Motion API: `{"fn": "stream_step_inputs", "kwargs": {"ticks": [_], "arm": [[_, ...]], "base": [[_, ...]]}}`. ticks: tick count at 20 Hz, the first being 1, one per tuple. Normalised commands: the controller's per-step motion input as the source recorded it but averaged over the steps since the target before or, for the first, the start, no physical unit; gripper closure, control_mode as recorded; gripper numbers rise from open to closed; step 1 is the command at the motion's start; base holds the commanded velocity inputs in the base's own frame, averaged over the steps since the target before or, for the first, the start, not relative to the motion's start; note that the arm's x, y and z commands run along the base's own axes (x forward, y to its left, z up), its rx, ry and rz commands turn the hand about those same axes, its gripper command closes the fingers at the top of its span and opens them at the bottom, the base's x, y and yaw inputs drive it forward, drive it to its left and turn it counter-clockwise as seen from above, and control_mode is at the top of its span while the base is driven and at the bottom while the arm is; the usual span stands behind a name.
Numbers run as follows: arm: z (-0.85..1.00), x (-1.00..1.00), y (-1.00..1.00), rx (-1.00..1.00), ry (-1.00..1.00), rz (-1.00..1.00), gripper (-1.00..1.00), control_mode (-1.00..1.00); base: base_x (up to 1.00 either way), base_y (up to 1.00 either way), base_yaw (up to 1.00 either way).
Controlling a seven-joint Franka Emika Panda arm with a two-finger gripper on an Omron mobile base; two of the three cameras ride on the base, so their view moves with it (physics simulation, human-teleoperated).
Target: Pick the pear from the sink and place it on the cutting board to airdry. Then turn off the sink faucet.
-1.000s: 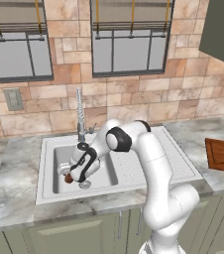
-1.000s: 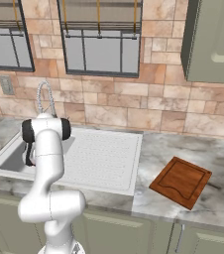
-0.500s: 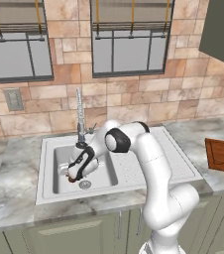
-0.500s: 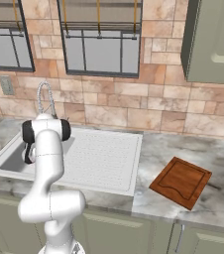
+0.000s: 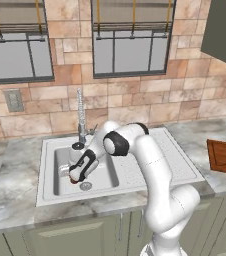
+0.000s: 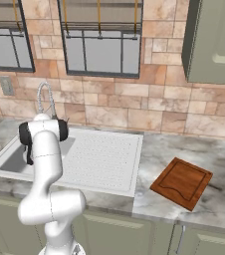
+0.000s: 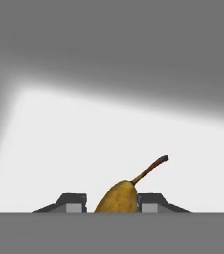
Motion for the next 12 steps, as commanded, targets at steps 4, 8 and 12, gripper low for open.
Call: {"fn": "stream_step_inputs", "kwargs": {"ticks": [4, 8, 12], "arm": [[0.12, 0.0, 0.24, -0.08, 0.04, -0.06, 1.0, -1.0], [0.27, -0.02, 0.08, -0.05, 0.01, -0.04, 1.0, -1.0], [0.38, -0.06, 0.06, -0.03, 0.01, -0.02, 1.0, -1.0]], "base": [[0.0, 0.0, 0.0], [0.0, 0.0, 0.0], [0.0, 0.0, 0.0]]}}
